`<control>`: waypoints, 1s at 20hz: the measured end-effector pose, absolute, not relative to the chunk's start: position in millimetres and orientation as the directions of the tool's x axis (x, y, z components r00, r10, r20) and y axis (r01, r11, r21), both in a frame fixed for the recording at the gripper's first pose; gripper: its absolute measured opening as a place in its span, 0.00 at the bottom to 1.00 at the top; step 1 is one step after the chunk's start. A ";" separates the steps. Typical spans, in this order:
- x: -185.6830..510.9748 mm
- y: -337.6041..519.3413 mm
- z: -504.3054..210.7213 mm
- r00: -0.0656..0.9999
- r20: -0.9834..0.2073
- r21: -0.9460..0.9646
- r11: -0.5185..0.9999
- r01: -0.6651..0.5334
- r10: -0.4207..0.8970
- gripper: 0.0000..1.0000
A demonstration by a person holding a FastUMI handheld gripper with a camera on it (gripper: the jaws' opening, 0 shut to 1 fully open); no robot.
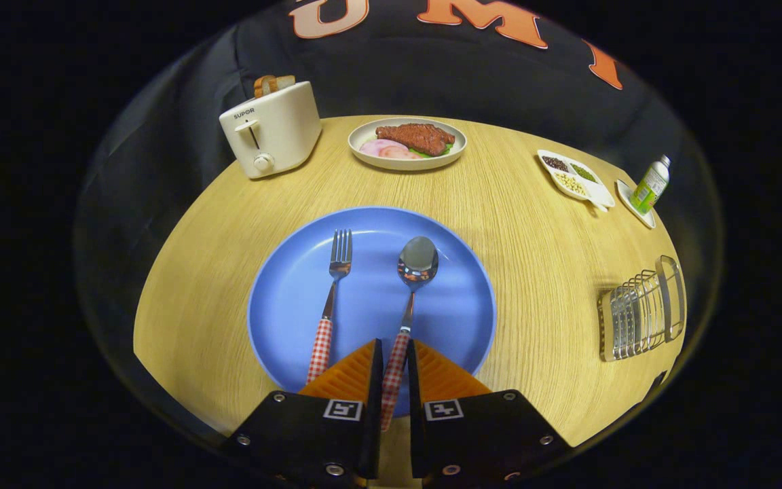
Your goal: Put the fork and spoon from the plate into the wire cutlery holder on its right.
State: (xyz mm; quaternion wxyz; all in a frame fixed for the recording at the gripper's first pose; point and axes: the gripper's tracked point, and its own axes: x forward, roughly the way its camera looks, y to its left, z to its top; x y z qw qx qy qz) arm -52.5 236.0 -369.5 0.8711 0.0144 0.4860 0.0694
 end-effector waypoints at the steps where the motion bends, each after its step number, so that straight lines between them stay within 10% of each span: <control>1: -52.4 236.5 -370.1 0.520 -0.844 0.091 0.990 -0.105 0.132 0.19; 20: -58.4 134.0 -283.9 0.625 -0.776 0.074 0.997 -0.033 0.078 0.05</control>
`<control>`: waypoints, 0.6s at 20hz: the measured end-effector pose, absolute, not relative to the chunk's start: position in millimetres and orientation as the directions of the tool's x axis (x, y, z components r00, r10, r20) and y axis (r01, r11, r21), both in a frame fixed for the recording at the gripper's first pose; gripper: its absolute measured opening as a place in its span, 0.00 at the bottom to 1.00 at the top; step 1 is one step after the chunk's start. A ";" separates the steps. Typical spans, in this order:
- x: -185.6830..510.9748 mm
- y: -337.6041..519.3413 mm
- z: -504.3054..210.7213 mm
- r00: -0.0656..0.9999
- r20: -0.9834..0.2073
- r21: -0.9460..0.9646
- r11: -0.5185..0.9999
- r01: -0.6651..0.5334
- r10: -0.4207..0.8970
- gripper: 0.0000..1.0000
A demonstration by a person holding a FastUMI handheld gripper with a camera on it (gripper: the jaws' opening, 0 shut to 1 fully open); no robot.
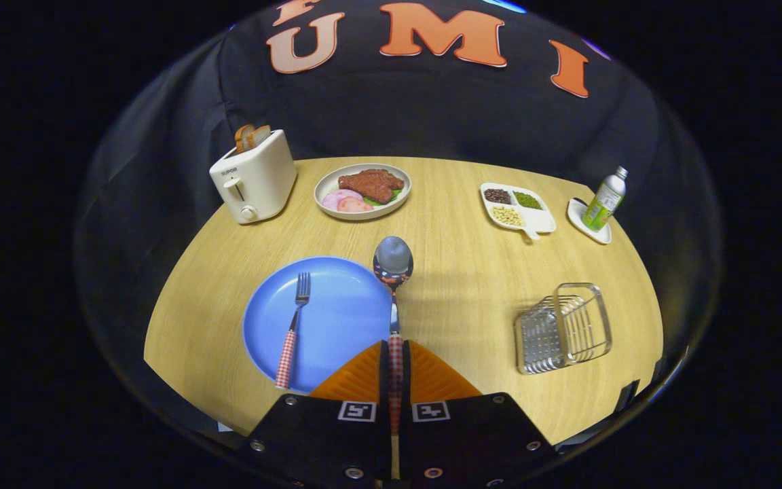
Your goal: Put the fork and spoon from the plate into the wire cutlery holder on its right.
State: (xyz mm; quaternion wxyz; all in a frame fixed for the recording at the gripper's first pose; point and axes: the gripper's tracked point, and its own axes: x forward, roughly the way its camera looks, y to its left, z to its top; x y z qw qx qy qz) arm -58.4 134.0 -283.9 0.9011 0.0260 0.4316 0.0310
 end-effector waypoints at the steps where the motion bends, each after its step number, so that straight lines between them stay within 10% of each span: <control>1: -61.1 120.8 -278.5 0.629 -0.775 0.067 0.998 -0.020 0.064 0.05; 12: -89.7 -1.9 -237.2 0.588 -0.808 -0.036 0.999 0.012 -0.037 0.05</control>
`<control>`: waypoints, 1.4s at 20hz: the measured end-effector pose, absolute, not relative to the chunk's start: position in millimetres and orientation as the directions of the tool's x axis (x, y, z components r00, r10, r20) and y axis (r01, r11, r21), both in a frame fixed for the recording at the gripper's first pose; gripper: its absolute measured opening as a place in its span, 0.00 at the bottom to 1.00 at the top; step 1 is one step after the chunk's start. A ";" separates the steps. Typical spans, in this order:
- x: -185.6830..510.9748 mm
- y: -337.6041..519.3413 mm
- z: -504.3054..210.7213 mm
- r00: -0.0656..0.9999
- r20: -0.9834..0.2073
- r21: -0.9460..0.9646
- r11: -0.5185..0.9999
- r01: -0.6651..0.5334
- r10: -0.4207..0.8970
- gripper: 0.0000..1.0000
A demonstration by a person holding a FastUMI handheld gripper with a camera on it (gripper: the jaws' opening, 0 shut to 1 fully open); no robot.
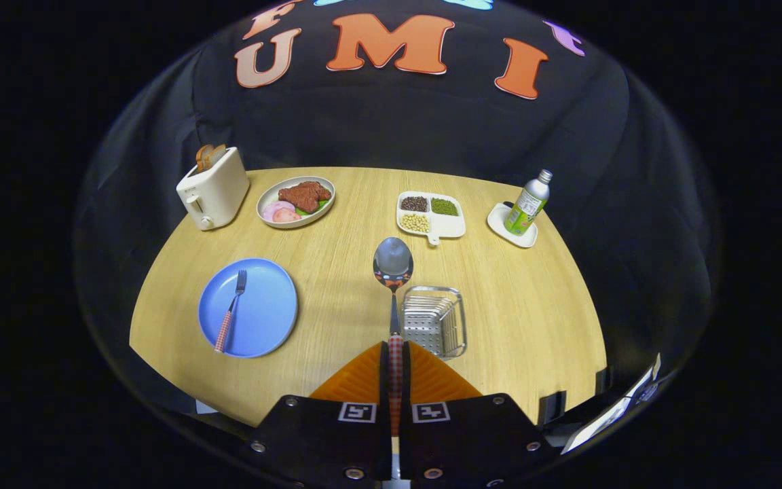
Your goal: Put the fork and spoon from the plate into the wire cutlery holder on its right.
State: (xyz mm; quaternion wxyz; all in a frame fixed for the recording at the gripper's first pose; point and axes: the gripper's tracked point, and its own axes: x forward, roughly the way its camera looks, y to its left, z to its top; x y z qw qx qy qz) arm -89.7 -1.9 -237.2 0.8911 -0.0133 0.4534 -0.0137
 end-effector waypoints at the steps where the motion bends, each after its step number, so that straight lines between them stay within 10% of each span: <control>1: -90.5 -12.3 -235.9 0.574 -0.818 -0.052 0.999 0.006 -0.045 0.05; 28: -96.6 -59.3 -294.0 0.032 -0.999 -0.015 0.949 -0.314 -0.005 0.05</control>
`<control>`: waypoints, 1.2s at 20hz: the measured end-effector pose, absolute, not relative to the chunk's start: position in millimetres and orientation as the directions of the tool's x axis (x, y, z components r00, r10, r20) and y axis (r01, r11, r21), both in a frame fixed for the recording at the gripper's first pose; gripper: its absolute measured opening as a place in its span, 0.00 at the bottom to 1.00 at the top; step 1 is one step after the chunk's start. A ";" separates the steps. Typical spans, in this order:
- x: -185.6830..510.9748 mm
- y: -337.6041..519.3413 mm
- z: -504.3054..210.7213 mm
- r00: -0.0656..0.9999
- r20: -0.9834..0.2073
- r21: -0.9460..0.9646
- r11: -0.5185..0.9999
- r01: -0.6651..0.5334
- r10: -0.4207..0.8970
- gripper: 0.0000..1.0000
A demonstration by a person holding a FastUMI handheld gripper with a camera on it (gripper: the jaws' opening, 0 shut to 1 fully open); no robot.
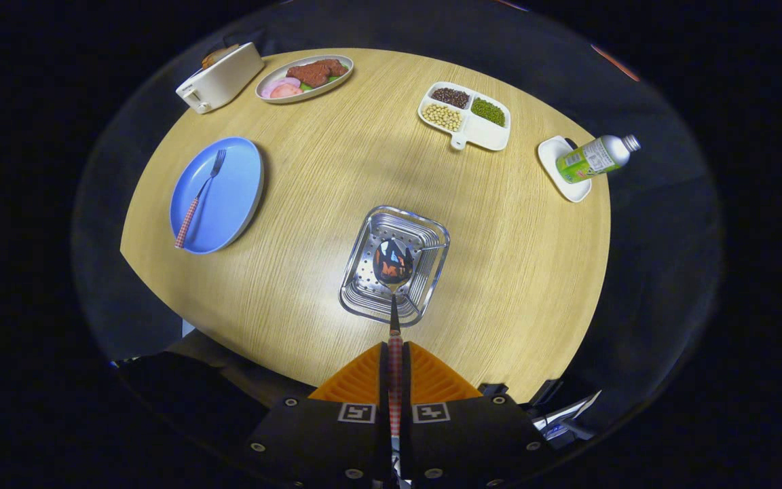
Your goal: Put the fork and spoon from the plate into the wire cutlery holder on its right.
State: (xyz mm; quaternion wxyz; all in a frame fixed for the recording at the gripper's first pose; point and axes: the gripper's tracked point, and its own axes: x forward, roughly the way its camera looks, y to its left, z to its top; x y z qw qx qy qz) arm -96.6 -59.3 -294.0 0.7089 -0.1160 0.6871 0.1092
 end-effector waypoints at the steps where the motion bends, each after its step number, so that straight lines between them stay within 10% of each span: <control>1: -94.9 -59.7 -295.7 0.012 -1.000 -0.008 0.951 -0.309 -0.005 0.06; 13: -75.0 -56.3 -317.3 -0.107 -0.994 0.048 0.973 -0.228 0.024 0.11; 21: -28.8 -32.6 -287.1 0.181 -0.975 0.118 0.990 -0.080 0.131 0.14; 24: -17.0 -17.8 -263.2 0.314 -0.934 0.156 0.985 -0.077 0.172 0.33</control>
